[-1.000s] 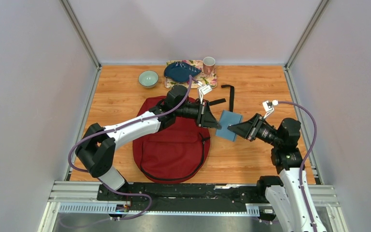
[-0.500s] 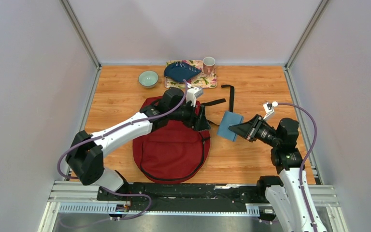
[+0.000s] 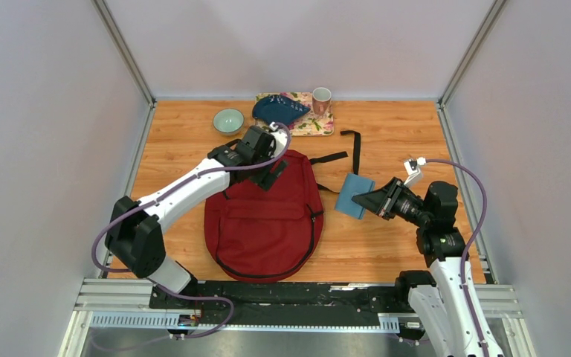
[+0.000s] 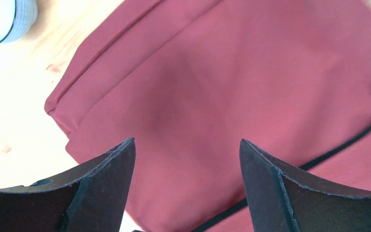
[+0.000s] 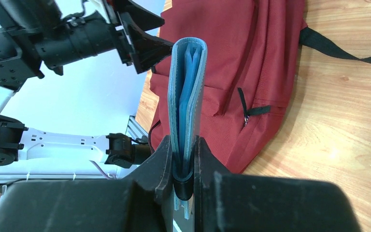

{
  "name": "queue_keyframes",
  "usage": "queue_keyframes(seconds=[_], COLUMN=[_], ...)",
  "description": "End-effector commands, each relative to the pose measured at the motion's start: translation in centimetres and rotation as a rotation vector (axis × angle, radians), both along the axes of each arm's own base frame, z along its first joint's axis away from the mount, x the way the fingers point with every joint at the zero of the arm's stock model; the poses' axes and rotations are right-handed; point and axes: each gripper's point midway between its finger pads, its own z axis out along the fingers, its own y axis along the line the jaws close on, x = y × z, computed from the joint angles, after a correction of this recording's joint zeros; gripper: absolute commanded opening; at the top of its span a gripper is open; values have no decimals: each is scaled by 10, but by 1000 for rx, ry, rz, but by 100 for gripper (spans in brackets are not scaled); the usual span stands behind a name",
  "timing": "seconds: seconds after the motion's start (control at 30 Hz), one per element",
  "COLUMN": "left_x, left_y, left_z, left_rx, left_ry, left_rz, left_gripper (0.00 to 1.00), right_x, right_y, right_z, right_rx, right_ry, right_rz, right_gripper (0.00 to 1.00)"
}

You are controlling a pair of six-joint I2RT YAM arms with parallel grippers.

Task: Pack the student bag
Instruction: Pick up the stationery from the center of the board, then place the stationery in the student bag.

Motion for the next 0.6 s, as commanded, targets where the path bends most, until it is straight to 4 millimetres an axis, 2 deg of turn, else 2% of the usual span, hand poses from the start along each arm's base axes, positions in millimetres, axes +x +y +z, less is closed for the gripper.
queue_keyframes(seconds=[0.0,0.2,0.4,0.57], left_x=[4,-8,-24,-45], left_y=[39,54,59,47], left_z=[-15,-33,-42,-43], left_rx=[265,277,240,151], left_ry=[-4,35,91,141], left_rz=[-45,-41,-98,-207], left_gripper=[86,86,86,85], right_x=[2,1,2,3], right_y=[0,1,1,2], right_z=[7,4,-2,-4], right_rx=[-7,-14,-14,-18], right_ry=[-51,-49,-36,-36], right_rz=[4,12,22,26], right_gripper=[0,0,0,0])
